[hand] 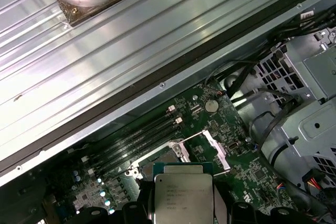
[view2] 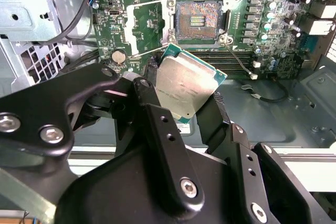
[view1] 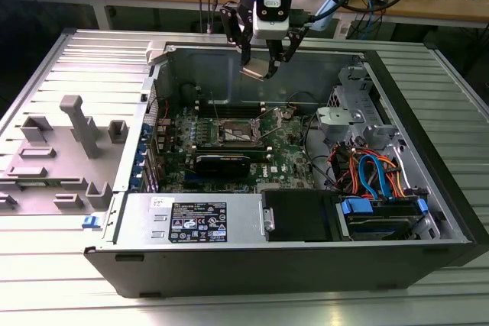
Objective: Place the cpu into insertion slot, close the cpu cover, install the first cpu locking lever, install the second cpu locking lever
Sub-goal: 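Place the cpu into insertion slot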
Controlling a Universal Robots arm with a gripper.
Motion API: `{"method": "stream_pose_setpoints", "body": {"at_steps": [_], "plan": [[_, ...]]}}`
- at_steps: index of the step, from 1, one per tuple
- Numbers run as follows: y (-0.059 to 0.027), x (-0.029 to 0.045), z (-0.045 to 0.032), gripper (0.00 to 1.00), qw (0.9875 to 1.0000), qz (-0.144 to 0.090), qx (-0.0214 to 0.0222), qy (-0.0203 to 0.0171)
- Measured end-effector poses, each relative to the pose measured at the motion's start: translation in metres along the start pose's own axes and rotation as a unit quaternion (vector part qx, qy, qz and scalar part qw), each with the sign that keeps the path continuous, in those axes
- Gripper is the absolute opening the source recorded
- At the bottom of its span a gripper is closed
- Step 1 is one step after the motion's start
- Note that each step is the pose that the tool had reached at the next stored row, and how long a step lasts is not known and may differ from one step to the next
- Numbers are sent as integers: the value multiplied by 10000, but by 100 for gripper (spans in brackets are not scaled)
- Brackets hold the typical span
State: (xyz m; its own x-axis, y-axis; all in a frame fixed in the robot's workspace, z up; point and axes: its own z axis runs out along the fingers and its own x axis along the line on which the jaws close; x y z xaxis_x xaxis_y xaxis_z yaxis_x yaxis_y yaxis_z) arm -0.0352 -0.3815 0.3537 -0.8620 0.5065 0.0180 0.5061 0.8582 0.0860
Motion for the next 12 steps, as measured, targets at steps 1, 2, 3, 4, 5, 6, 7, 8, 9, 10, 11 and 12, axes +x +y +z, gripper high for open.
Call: {"method": "stream_pose_setpoints", "body": {"at_steps": [1, 2, 3, 4, 5, 6, 7, 8, 9, 10, 11, 12], "plan": [[0, 0, 0, 54, 10000, 0, 0, 0], [0, 0, 0, 54, 10000, 0, 0, 0], [0, 0, 0, 54, 10000, 1, 0, 0], [0, 0, 0, 54, 10000, 2, 0, 0], [0, 0, 0, 54, 10000, 8, 0, -1], [0, 0, 0, 54, 10000, 14, 0, -1], [0, 0, 0, 54, 10000, 23, 0, -2], [0, 0, 0, 54, 10000, 33, 0, -3], [0, 0, 0, 54, 10000, 45, -1, -4], [0, 0, 0, 54, 10000, 60, -1, -5], [0, 0, 0, 54, 10000, 76, -1, -7], [0, 0, 0, 54, 10000, 95, -1, -9]]}}
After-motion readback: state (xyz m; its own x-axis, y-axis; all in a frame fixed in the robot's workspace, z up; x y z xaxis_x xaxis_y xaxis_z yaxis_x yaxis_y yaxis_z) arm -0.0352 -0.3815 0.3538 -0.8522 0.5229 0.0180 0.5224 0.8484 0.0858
